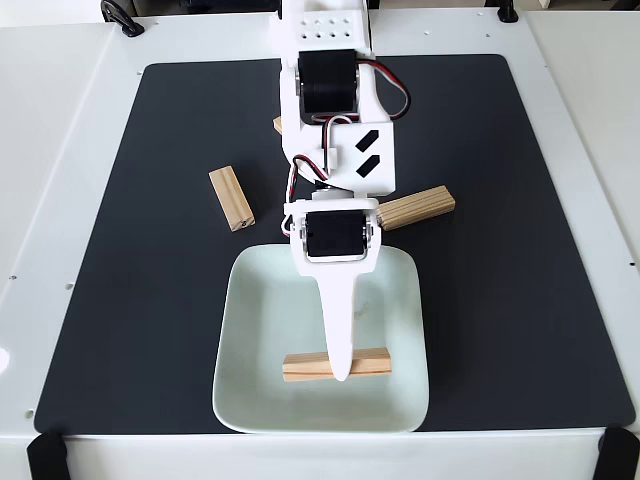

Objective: Pick up the wooden block and place them on the plate.

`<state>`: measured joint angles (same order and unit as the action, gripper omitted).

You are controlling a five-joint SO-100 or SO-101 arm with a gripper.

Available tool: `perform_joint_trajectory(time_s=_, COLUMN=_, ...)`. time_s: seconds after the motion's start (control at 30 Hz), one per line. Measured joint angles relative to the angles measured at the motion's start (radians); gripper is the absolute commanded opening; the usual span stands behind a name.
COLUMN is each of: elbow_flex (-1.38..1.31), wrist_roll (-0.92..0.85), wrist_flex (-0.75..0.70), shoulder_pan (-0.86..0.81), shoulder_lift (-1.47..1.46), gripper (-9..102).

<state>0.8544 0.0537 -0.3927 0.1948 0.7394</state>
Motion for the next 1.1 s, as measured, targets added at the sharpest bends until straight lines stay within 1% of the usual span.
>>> perform_joint_trajectory(time_s=0.4, elbow_flex=-0.035, wrist_roll=0.008, wrist_flex=0.003, shoulder_pan=-0.015, shoulder_lift=-0.012, gripper=1)
perform_joint_trajectory(time_s=0.47, elbow_flex=-0.037, wrist_roll=0.008, wrist_flex=0.003, shoulder_pan=-0.014, shoulder_lift=-0.012, gripper=6)
perform_joint_trajectory(time_s=0.6, elbow_flex=-0.037, wrist_roll=0.008, wrist_flex=0.003, shoulder_pan=-0.014, shoulder_lift=-0.012, gripper=22)
perform_joint_trajectory(time_s=0.67, elbow_flex=-0.037, wrist_roll=0.008, wrist_flex=0.003, shoulder_pan=-0.014, shoulder_lift=-0.012, gripper=28)
perform_joint_trajectory(time_s=0.73, elbow_flex=-0.037, wrist_roll=0.008, wrist_flex=0.003, shoulder_pan=-0.014, shoulder_lift=-0.012, gripper=31)
perform_joint_trajectory(time_s=1.1, elbow_flex=-0.037, wrist_roll=0.008, wrist_flex=0.003, shoulder_pan=-0.014, shoulder_lift=-0.012, gripper=31)
